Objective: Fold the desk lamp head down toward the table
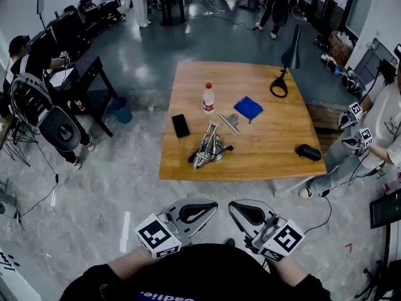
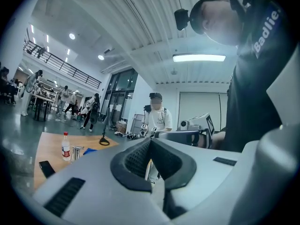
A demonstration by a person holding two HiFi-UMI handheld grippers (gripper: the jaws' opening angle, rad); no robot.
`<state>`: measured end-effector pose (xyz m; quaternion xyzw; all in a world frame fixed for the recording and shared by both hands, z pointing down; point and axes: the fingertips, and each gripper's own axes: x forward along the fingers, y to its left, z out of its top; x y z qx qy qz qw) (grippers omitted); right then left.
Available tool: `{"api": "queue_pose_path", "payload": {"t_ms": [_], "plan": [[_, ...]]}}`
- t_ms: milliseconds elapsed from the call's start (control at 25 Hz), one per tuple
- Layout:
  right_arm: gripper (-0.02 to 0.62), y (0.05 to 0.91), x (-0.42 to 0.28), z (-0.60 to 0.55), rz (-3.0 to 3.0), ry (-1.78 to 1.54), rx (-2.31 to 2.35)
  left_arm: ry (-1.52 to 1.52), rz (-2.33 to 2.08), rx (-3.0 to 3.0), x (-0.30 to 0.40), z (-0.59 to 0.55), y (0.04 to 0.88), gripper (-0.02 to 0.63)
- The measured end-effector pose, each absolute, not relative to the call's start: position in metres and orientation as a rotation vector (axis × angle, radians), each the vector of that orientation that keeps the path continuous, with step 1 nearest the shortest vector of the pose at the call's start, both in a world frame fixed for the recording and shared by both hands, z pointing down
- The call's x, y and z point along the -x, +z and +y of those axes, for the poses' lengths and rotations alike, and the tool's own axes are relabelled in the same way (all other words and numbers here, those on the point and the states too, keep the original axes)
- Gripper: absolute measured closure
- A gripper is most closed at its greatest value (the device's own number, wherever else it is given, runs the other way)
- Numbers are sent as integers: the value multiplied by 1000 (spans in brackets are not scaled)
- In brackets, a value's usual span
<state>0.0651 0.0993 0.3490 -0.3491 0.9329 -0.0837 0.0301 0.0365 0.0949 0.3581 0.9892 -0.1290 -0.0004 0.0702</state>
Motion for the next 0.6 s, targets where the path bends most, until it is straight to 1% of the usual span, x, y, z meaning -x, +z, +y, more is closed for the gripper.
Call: {"api": "queue_pose_path", "payload": {"t_ms": [600], "plan": [[591, 344, -68, 111, 2882, -262, 1095, 15, -400, -2983, -36, 109, 353, 597]]}}
